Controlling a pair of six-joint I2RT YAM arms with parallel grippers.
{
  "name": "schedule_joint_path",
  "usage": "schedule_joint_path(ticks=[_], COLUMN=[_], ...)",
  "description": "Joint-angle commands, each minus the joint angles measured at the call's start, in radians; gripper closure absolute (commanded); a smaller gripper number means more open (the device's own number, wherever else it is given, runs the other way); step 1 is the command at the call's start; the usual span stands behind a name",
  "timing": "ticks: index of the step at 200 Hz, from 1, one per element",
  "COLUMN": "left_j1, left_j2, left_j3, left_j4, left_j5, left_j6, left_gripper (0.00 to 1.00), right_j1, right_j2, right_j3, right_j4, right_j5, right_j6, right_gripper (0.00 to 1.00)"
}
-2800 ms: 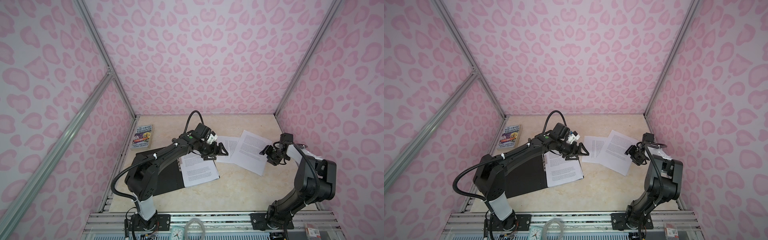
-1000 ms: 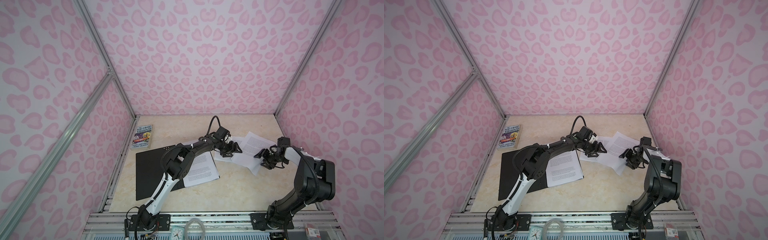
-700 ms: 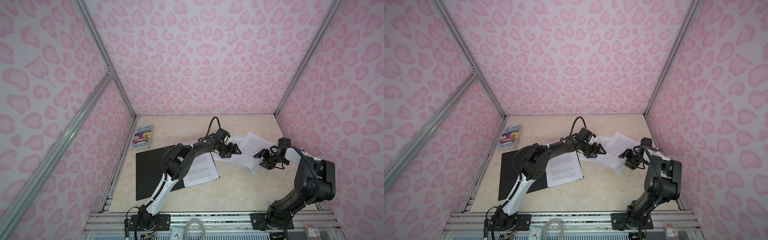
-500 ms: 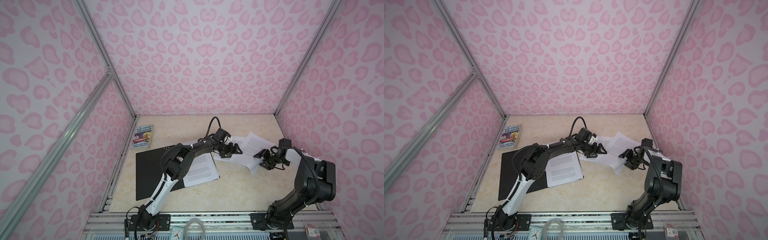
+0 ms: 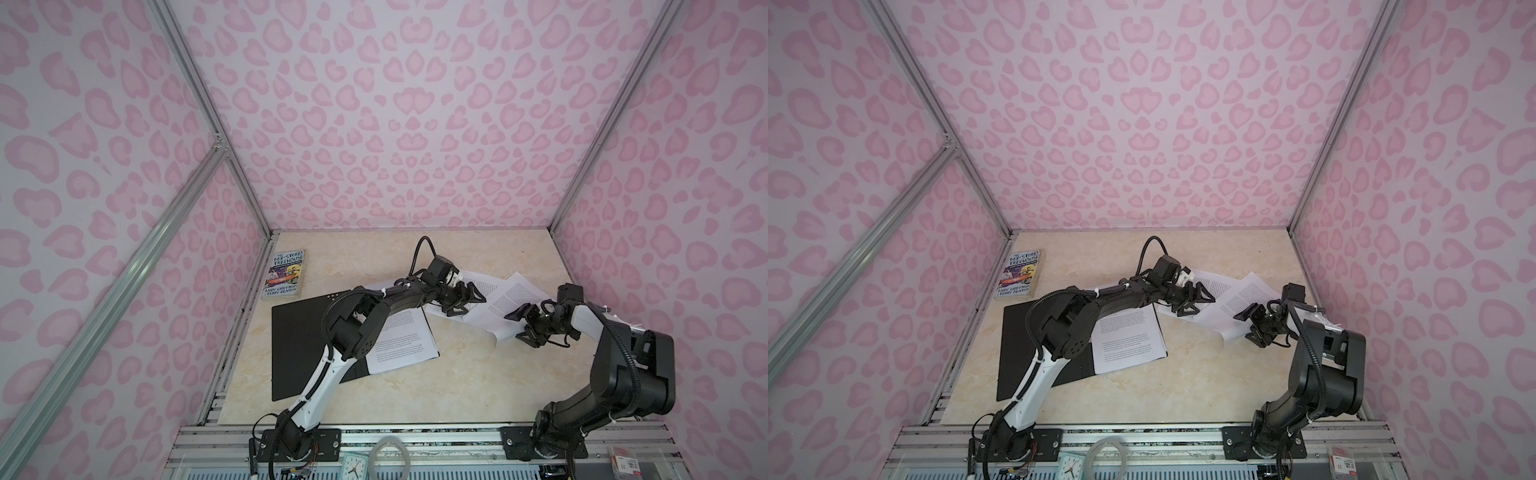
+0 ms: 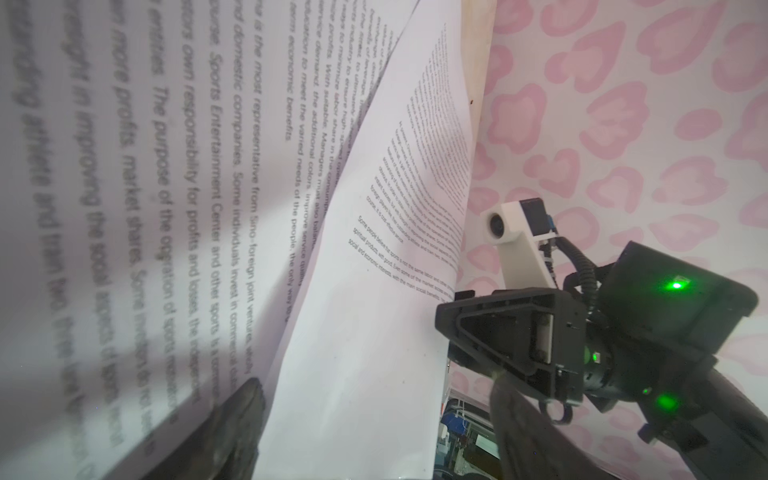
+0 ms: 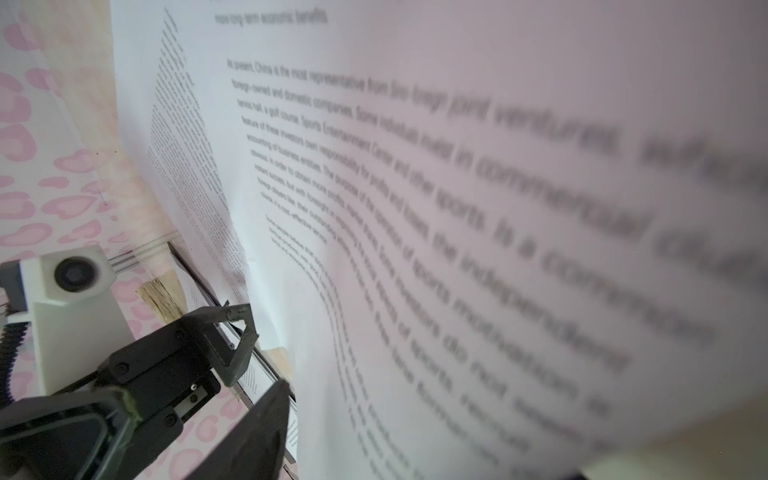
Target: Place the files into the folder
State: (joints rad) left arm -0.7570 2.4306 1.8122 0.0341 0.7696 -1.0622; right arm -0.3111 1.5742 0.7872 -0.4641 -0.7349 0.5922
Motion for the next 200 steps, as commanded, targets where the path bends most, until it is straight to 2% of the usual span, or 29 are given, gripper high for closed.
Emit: schedule_joint_path(ticks=[1,19,50,93,138,200], left_j1=[0.005,0.007,0.010,0.005,-0.005,-0.016], left_j2=[-0.045,-0.051,-0.045,-0.060,-0.049,-0.007], left_j3=[-0.024,-0.050,-0.049,-0.043,-0.003,0.081], left_j4=[0.187,0.239,0.194,-0.057,-0.165,-0.277], left_j5=[0.053,0.060,0.059,0.000,-0.033,-0.065], left_j6=[-0.109,-0.138,-0.110,0.104,0.208,0.254], left_gripper=[0.13,0.11,0.13,0.15,0.19,0.42], right_j1=[0.012,0.023,0.030,0.033,0.040,0.041], right_j2=[-0.013,-0.019,-0.025,-0.003,0.010,0.008], right_j3=[-0.008,-0.022,-0.035,-0.028,-0.025,-0.018], right_j4=[0.010,0.024,0.024,0.005,0.002,0.002], right_j5=[-0.031,-0.050,-0.044,-0.047,-0.049,-0.051], right_j6=[0.025,0.041,0.038,0.029,0.026,0.024], right_gripper=[0.27,0.26,0.26,0.27,0.27,0.27])
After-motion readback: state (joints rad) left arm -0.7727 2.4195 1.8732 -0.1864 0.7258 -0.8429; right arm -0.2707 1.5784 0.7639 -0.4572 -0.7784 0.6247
